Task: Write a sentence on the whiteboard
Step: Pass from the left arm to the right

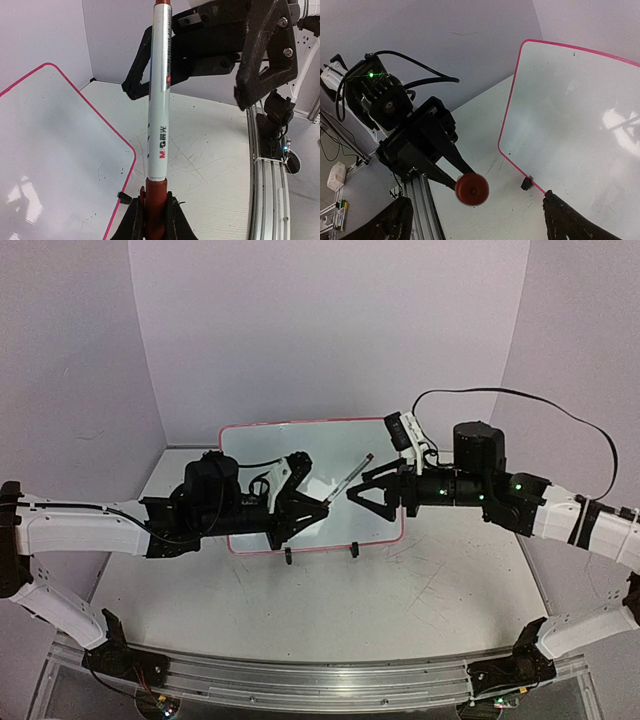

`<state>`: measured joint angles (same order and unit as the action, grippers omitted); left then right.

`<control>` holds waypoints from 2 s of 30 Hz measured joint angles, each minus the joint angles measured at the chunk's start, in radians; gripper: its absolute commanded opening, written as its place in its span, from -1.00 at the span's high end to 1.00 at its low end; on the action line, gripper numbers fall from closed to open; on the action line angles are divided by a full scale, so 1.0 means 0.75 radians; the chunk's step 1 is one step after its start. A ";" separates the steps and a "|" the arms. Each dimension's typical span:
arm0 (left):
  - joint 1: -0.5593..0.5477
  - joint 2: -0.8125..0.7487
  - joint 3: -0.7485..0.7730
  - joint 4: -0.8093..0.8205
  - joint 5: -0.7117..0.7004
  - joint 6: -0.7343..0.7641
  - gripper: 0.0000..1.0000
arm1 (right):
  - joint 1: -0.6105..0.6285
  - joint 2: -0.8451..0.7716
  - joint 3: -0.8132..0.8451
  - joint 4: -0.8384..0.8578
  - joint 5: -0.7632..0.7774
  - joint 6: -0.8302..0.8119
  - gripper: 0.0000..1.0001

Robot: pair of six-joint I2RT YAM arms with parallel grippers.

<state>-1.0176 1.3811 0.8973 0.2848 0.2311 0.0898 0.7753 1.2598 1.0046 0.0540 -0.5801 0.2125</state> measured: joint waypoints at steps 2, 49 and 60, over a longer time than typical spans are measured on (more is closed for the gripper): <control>0.000 0.000 0.000 -0.013 0.000 0.016 1.00 | 0.000 0.039 0.000 0.013 -0.024 0.022 -0.37; -0.002 -0.032 0.025 -0.191 -0.061 0.064 1.00 | 0.017 0.296 0.034 0.306 -0.311 0.101 0.26; -0.002 -0.032 0.025 -0.205 -0.069 0.064 1.00 | 0.018 0.299 0.034 0.316 -0.303 0.108 0.70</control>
<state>-1.0192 1.3570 0.9161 0.1307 0.1795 0.1375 0.7890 1.4841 1.0298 0.2913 -0.8073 0.2933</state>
